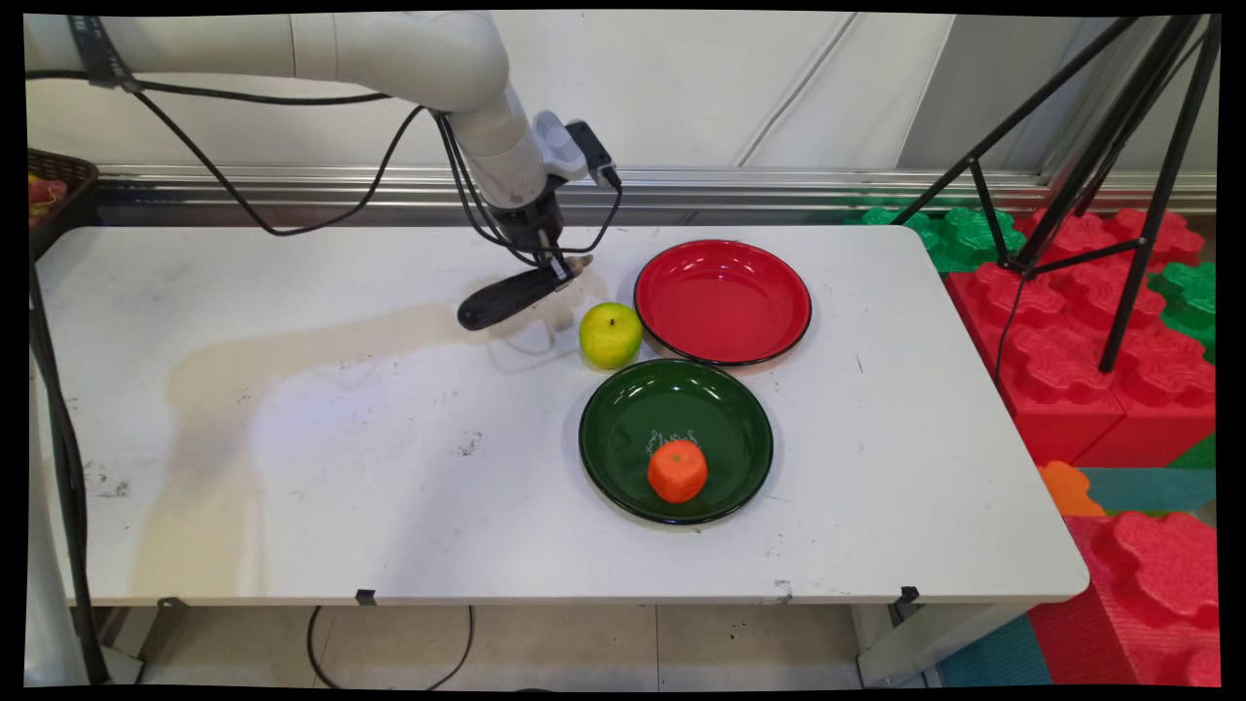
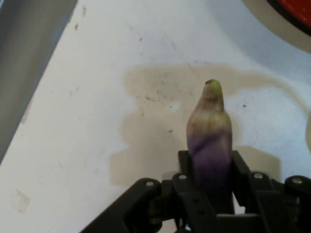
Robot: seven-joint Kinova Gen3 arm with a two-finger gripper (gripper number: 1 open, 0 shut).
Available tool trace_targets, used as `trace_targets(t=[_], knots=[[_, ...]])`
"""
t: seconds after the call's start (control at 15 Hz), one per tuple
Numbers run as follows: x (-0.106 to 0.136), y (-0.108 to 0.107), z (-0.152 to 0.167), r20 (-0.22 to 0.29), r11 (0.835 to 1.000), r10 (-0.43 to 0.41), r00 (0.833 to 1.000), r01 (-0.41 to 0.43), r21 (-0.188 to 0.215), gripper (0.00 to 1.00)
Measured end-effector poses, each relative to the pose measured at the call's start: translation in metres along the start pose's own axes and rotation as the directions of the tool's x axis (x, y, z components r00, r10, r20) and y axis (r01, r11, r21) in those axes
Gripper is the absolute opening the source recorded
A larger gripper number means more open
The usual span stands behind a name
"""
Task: Place the picked object on the table
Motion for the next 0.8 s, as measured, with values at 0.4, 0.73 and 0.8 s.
trace_targets(t=[0.4, 0.73, 0.8], knots=[[-0.007, -0.003, 0.014, -0.002, 0.999, 0.025, 1.0, -0.025, -0.023, 1.0], [-0.01, -0.004, 0.017, -0.01, 0.998, 0.054, 0.999, -0.054, -0.034, 1.0], [-0.011, -0.004, 0.016, -0.013, 0.997, 0.062, 0.998, -0.063, -0.033, 1.0]])
